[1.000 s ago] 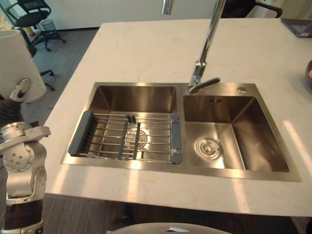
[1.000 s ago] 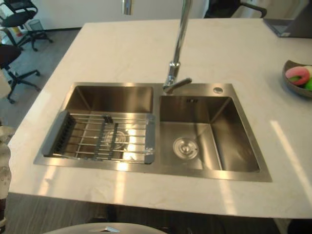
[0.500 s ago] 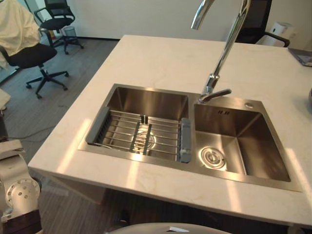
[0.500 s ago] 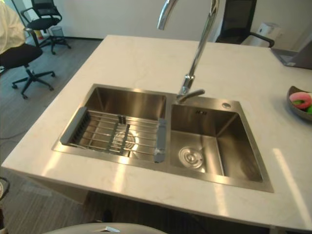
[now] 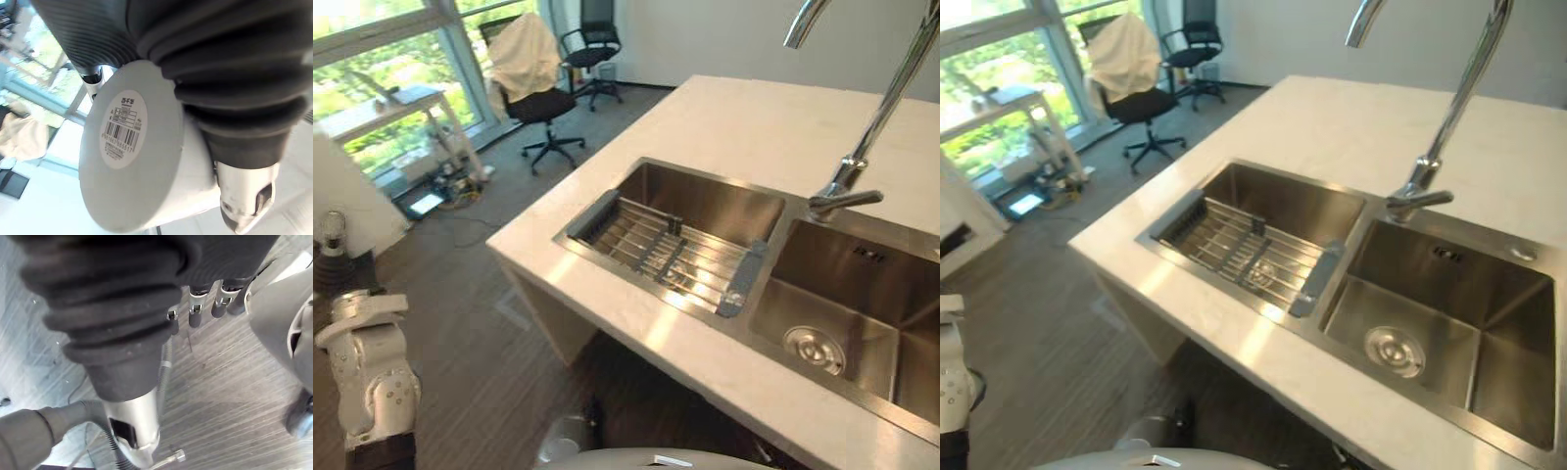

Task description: Walk over to the sink, pick up the cup, carry it to the dishwasher, place the cup inside the dishwasher, then close the dishwasher door

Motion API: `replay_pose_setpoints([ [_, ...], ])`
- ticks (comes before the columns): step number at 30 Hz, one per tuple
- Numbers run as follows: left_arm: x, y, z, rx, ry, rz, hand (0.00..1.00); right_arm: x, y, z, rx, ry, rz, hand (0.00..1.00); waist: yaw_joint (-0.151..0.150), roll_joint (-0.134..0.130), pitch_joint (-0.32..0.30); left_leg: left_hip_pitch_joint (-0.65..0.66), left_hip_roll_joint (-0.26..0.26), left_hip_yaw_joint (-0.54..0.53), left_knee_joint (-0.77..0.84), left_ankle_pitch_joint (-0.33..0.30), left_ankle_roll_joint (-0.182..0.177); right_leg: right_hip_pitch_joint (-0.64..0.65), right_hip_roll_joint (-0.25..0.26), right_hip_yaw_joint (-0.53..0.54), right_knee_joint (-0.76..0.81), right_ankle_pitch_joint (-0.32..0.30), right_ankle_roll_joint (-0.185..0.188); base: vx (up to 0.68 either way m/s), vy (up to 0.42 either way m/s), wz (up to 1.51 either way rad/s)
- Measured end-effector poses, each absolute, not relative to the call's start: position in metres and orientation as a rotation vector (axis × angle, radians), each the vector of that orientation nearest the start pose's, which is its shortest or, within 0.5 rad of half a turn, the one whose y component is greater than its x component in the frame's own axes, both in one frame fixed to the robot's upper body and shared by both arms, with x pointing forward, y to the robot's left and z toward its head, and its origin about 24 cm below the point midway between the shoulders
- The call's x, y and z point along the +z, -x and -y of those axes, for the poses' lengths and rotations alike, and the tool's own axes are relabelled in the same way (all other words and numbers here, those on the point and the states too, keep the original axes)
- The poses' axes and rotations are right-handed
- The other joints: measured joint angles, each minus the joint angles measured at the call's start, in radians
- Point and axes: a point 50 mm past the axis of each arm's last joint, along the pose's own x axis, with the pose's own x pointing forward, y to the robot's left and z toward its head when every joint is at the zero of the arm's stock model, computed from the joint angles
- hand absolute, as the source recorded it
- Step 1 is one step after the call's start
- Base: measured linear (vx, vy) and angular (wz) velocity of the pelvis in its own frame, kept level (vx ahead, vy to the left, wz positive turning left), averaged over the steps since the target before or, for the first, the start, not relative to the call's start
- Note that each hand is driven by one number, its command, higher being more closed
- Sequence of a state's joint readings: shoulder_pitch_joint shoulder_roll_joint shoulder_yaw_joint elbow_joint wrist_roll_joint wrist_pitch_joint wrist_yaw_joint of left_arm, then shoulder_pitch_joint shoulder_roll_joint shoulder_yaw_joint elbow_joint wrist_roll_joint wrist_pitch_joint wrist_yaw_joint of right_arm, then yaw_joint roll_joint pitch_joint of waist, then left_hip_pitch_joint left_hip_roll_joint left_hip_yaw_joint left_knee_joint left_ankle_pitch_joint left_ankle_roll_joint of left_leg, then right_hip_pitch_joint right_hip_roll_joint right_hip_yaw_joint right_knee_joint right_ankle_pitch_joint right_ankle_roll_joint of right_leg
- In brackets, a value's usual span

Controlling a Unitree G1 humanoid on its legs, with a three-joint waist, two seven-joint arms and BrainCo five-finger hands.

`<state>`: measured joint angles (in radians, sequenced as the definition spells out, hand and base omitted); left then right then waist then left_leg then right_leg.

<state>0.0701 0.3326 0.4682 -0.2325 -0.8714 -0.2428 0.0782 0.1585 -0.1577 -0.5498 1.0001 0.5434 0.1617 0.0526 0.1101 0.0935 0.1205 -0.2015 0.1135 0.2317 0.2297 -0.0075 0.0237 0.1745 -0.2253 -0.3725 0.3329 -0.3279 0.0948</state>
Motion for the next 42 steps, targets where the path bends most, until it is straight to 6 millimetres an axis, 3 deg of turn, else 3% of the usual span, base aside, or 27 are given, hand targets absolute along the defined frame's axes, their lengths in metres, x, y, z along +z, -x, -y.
replay_pose_setpoints([
  [4,0.164,-0.191,-0.319,0.382,0.381,0.695,1.0,-0.153,-0.051,0.267,-0.798,-0.66,-1.012,0.0,0.016,-0.014,-0.007,0.012,0.068,0.057,0.164,-0.007,0.003,-0.028,-0.052,-0.076,-0.012,0.061,0.012,-0.09,0.023,0.58],
  [5,0.163,-0.193,-0.316,0.36,0.38,0.682,1.0,-0.152,-0.048,0.27,-0.808,-0.651,-1.012,0.0,0.014,-0.01,-0.018,0.034,0.117,0.085,0.212,0.058,0.069,-0.042,-0.073,-0.101,0.026,0.065,0.012,-0.03,0.095,0.95],
  [7,0.152,-0.204,-0.307,0.305,0.397,0.623,1.0,-0.149,-0.046,0.278,-0.83,-0.631,-1.0,0.0,-0.016,0.017,-0.028,0.0,0.077,0.152,0.203,0.116,0.184,-0.127,-0.104,-0.13,0.189,0.02,-0.046,-0.13,0.082,1.57],
  [8,0.145,-0.21,-0.303,0.29,0.434,0.597,1.0,-0.152,-0.046,0.273,-0.836,-0.658,-1.013,0.0,-0.058,-0.011,-0.049,0.012,0.003,0.064,-0.015,0.266,0.188,-0.207,-0.026,-0.132,0.138,-0.005,-0.128,-0.18,-0.06,2.11],
  [9,0.153,-0.215,-0.303,0.266,0.425,0.621,1.0,-0.159,-0.04,0.257,-0.865,-0.726,-1.022,0.0,-0.062,-0.11,-0.044,0.027,-0.027,0.125,0.073,0.183,0.256,-0.257,-0.076,-0.19,0.06,0.098,-0.11,-0.15,-0.128,1.91],
  [10,0.149,-0.216,-0.301,0.269,0.436,0.612,1.0,-0.159,-0.034,0.259,-0.889,-0.73,-1.027,0.0,-0.058,-0.111,-0.043,0.052,0.027,0.158,0.175,0.11,0.225,-0.25,-0.106,-0.24,0.083,0.101,-0.112,-0.06,-0.126,1.24],
  [11,0.14,-0.213,-0.302,0.282,0.427,0.568,1.0,-0.158,-0.028,0.265,-0.915,-0.714,-1.028,0.0,-0.044,-0.123,-0.043,0.125,0.092,0.19,0.252,0.072,0.13,-0.246,-0.156,-0.248,0.086,0.111,-0.11,-0.1,0.035,0.95],
  [12,0.134,-0.214,-0.302,0.29,0.407,0.529,1.0,-0.155,-0.019,0.274,-0.935,-0.685,-1.032,0.0,-0.055,-0.133,-0.052,0.189,0.145,0.209,0.261,0.106,0.07,-0.245,-0.218,-0.28,0.078,0.128,-0.09,-0.1,0.119,1.05],
  [13,0.134,-0.214,-0.302,0.288,0.394,0.526,1.0,-0.153,-0.013,0.28,-0.95,-0.668,-1.037,0.0,-0.064,-0.136,-0.055,0.208,0.172,0.214,0.257,0.135,0.053,-0.247,-0.247,-0.298,0.073,0.141,-0.08,-0.13,0.325,1.32],
  [15,0.137,-0.214,-0.303,0.276,0.362,0.535,1.0,-0.143,0.011,0.308,-1.049,-0.622,-1.039,0.0,-0.078,-0.066,-0.094,0.254,0.223,0.213,0.145,0.397,0.069,-0.279,-0.309,-0.324,0.058,0.173,-0.051,-0.14,0.482,1.41],
  [16,0.139,-0.214,-0.303,0.269,0.361,0.542,1.0,-0.141,0.016,0.314,-1.075,-0.621,-1.039,0.0,-0.085,-0.041,-0.104,0.256,0.215,0.214,0.096,0.483,0.027,-0.284,-0.318,-0.324,0.057,0.176,-0.055,-0.1,0.432,1.7],
  [17,0.147,-0.217,-0.303,0.25,0.356,0.576,1.0,-0.137,0.029,0.324,-1.114,-0.603,-1.067,0.0,-0.101,0.017,-0.117,0.259,0.191,0.212,0.043,0.537,-0.015,-0.284,-0.314,-0.319,0.073,0.214,-0.056,-0.09,0.612,1.56],
  [18,0.154,-0.211,-0.314,0.264,0.312,0.598,1.0,-0.143,0.032,0.314,-1.104,-0.624,-1.125,0.0,-0.104,0.017,-0.121,0.299,0.161,0.243,-0.009,0.437,0.01,-0.271,-0.335,-0.321,0.074,0.237,-0.023,-0.06,0.492,1.22],
  [19,0.156,-0.205,-0.322,0.286,0.283,0.595,1.0,-0.148,0.027,0.304,-1.076,-0.646,-1.143,0.0,-0.101,0.003,-0.117,0.31,0.157,0.262,-0.013,0.421,-0.004,-0.252,-0.332,-0.324,0.044,0.271,-0.018,-0.01,0.526,0.56],
  [20,0.161,-0.201,-0.329,0.29,0.239,0.589,1.0,-0.154,0.019,0.289,-1.046,-0.685,-1.147,0.0,-0.098,-0.024,-0.099,0.297,0.16,0.27,0.019,0.329,-0.062,-0.202,-0.325,-0.332,-0.019,0.319,-0.001,0.03,0.329,0.39],
  [21,0.171,-0.203,-0.328,0.239,0.191,0.588,1.0,-0.159,0.013,0.276,-1.016,-0.718,-1.154,0.0,-0.083,-0.044,-0.086,0.287,0.123,0.275,-0.011,0.101,-0.155,-0.162,-0.326,-0.358,-0.062,0.371,0.013,0.01,0.679,0.63],
  [23,0.183,-0.204,-0.323,0.147,0.15,0.608,1.0,-0.159,0.006,0.276,-0.992,-0.701,-1.145,0.0,-0.079,-0.02,-0.086,0.298,0.053,0.285,-0.229,0.096,-0.149,-0.141,-0.298,-0.409,-0.076,0.413,0.043,-0.02,0.658,0.67],
  [25,0.166,-0.213,-0.33,0.148,0.204,0.541,1.0,-0.166,-0.009,0.252,-0.97,-0.729,-1.148,0.0,-0.071,-0.097,-0.077,0.324,-0.01,0.286,-0.304,0.074,-0.149,-0.139,-0.345,-0.392,-0.083,0.5,0.009,0.06,0.347,0.48],
  [27,0.131,-0.225,-0.321,0.175,0.307,0.44,1.0,-0.17,-0.007,0.239,-0.978,-0.773,-1.177,0.0,-0.084,-0.12,-0.066,0.315,0.003,0.222,-0.302,0.062,-0.126,-0.156,-0.329,-0.28,-0.012,0.548,-0.049,0.07,0.13,0.72],
  [28,0.12,-0.228,-0.312,0.165,0.333,0.404,1.0,-0.171,-0.002,0.235,-0.979,-0.784,-1.195,0.0,-0.088,-0.119,-0.065,0.307,0.021,0.193,-0.3,0.061,-0.122,-0.168,-0.284,-0.2,-0.001,0.471,-0.025,0.07,0.094,1.26],
  [29,0.102,-0.235,-0.291,0.128,0.366,0.347,1.0,-0.172,0.004,0.229,-0.989,-0.806,-1.21,0.0,-0.094,-0.119,-0.064,0.287,0.04,0.138,-0.295,0.06,-0.116,-0.179,-0.183,-0.082,0.002,0.338,0.016,0.07,0.064,1.31],
  [31,0.085,-0.241,-0.26,0.066,0.387,0.287,1.0,-0.172,0.013,0.227,-1.001,-0.794,-1.227,0.0,-0.098,-0.126,-0.061,0.287,0.037,0.09,-0.295,0.056,-0.104,-0.178,-0.075,0.008,-0.033,0.249,0.049,0.08,0.041,1.1],
  [32,0.084,-0.243,-0.249,0.062,0.396,0.283,1.0,-0.172,0.015,0.227,-0.994,-0.767,-1.24,0.0,-0.104,-0.13,-0.058,0.298,0.013,0.07,-0.295,0.052,-0.098,-0.183,-0.02,0.05,-0.082,0.251,0.048,0.09,-0.022,0.64],
  [33,0.089,-0.244,-0.24,0.054,0.393,0.297,1.0,-0.171,0.003,0.229,-0.963,-0.744,-1.215,0.0,-0.118,-0.145,-0.048,0.31,-0.03,0.05,-0.295,0.05,-0.096,-0.184,0.021,0.069,-0.138,0.282,0.0,0.08,-0.041,0.42],
  [36,0.088,-0.249,-0.214,0.03,0.39,0.288,1.0,-0.165,-0.024,0.245,-0.916,-0.698,-1.123,0.0,-0.13,-0.096,-0.048,0.311,-0.042,0.044,-0.298,0.04,-0.094,-0.148,0.031,0.131,-0.22,0.297,0.001,0.07,0.023,0.04],
  [38,0.086,-0.251,-0.203,0.025,0.399,0.281,1.0,-0.165,-0.034,0.243,-0.864,-0.685,-1.117,0.0,-0.134,-0.085,-0.047,0.315,-0.034,0.05,-0.302,0.04,-0.096,-0.142,0.045,0.135,-0.24,0.304,0.006,0.01,-0.028,-0.13],
  [42,0.084,-0.25,-0.205,0.153,0.364,0.273,1.0,-0.166,-0.042,0.236,-0.763,-0.634,-1.153,0.0,-0.149,-0.098,-0.049,0.332,-0.004,0.079,-0.306,0.037,-0.114,-0.129,0.083,0.149,-0.282,0.324,-0.008,-0.02,-0.062,-0.24],
])
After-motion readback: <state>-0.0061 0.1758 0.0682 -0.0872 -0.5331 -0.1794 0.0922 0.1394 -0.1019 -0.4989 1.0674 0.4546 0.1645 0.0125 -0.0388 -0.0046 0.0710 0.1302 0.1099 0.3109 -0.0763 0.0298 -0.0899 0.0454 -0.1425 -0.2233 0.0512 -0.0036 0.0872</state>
